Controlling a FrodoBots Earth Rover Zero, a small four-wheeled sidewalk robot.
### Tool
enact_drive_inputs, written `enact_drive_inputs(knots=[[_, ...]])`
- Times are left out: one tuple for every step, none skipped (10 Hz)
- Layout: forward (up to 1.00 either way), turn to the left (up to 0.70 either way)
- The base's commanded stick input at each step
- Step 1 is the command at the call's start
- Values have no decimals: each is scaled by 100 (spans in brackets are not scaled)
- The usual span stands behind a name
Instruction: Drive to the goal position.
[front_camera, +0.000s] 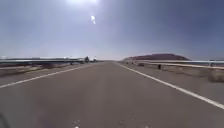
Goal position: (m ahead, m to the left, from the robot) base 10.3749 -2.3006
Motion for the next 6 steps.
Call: enact_drive_inputs(knots=[[100,0],[100,0],[100,0],[100,0],[100,0],[100,0]])
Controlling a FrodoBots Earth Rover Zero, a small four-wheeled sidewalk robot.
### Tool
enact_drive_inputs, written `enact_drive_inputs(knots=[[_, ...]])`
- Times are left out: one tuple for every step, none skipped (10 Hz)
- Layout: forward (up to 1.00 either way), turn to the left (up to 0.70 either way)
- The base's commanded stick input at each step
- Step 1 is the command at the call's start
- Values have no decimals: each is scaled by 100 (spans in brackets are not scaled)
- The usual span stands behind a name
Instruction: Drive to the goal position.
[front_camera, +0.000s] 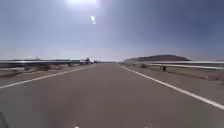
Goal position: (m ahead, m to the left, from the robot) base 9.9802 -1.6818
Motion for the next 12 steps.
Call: enact_drive_inputs(knots=[[100,0],[100,0],[100,0],[100,0],[100,0],[100,0],[100,0],[100,0],[100,0],[100,0],[100,0],[100,0]])
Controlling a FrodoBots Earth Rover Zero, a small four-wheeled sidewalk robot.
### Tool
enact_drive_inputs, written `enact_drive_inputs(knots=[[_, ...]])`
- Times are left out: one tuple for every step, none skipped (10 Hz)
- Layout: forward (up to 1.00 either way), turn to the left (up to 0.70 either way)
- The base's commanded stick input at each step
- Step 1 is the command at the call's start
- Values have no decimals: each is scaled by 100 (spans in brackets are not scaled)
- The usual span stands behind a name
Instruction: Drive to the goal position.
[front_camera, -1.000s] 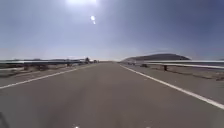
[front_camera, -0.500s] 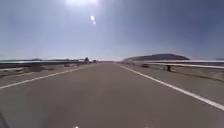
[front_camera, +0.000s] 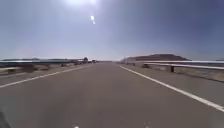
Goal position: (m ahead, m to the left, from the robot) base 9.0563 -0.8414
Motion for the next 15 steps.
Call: enact_drive_inputs(knots=[[100,0],[100,0],[100,0],[100,0],[100,0],[100,0],[100,0],[100,0],[100,0],[100,0],[100,0],[100,0],[100,0],[100,0],[100,0]])
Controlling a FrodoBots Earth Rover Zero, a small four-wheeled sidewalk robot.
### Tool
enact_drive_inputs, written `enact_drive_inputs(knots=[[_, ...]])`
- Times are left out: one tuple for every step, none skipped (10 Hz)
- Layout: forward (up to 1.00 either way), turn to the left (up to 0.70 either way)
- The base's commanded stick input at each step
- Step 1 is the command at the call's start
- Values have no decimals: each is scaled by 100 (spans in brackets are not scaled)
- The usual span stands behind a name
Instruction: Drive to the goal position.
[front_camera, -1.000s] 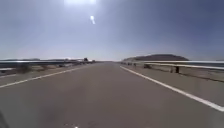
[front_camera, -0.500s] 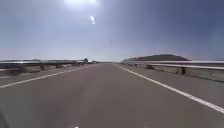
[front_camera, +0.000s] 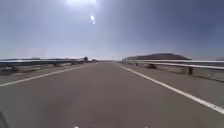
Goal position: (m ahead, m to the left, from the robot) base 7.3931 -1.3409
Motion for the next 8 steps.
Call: enact_drive_inputs(knots=[[100,0],[100,0],[100,0],[100,0],[100,0],[100,0],[100,0],[100,0]])
